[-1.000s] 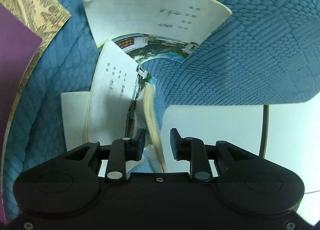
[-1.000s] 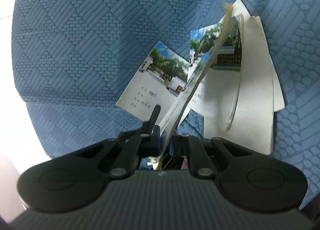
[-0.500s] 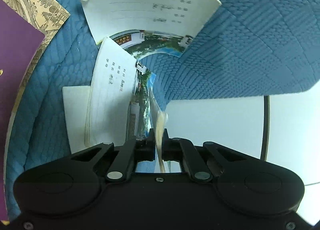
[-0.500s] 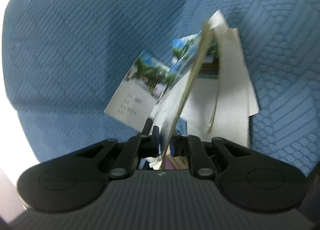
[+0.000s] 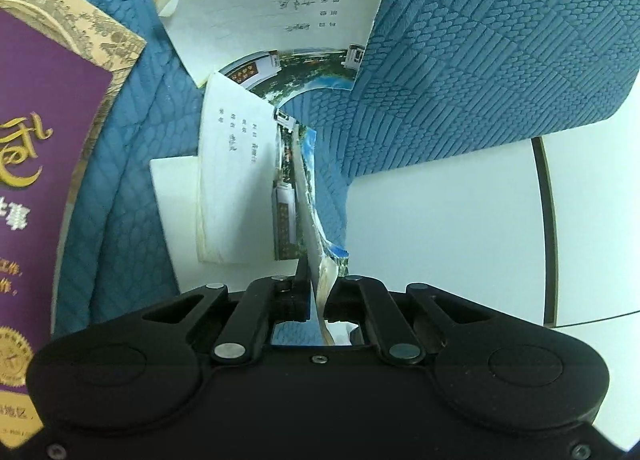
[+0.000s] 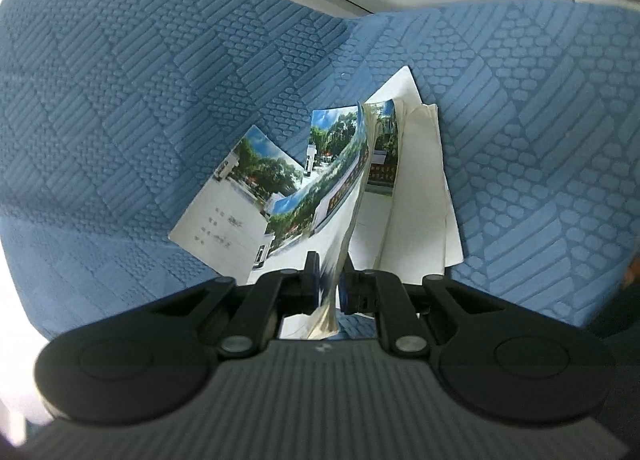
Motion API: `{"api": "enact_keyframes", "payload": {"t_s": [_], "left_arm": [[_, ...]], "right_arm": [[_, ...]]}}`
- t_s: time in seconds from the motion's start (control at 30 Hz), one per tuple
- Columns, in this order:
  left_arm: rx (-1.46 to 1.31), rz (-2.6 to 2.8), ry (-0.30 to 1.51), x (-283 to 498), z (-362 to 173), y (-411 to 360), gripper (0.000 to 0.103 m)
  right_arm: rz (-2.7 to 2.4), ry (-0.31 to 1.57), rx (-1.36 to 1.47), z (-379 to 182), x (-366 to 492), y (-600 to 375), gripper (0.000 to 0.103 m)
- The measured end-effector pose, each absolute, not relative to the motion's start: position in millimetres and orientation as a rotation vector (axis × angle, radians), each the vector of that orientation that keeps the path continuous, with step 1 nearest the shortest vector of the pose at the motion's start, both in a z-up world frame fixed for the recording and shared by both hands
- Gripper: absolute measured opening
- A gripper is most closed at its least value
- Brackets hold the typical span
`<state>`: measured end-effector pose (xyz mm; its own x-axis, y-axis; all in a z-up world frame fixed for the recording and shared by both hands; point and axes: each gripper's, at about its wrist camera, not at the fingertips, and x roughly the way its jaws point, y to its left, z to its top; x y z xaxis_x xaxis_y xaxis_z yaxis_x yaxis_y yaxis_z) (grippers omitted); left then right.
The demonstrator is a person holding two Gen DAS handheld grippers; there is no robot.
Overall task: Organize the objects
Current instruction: 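Lift the white booklet with both grippers and carry it toward the book stack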
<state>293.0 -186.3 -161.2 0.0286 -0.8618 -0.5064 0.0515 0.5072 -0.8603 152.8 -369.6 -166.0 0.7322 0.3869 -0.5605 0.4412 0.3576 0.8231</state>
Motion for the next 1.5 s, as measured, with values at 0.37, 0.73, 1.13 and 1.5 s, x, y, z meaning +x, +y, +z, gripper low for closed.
{"api": "enact_keyframes", "payload": {"t_s": [0.37,0.73,1.13,1.5], "left_arm": [[-0.771,-0.782,1.389,275.2,-154.1,-164.2,0.007],[-0.759,-0.751,1.322,259.6,-108.5,-111.8,0.009],[-0.732,-0.764,1.184,265.1,-36.5,-46.6,0.010],[-0.648,-0.728,1.039,251.7,-15.1,21.6,0.010]], "right_arm": [[0.020,0.859,1.083,-141.8,156.3,-361.5,0.012],[0.158,0.924,0.914,-86.7,159.5,-328.3,0.012],[0.311,0.928,0.819,-29.0,162.1,-275.9,0.013],[0.470,0.913,0.694,-15.2,152.2,-213.9,0.013]]}}
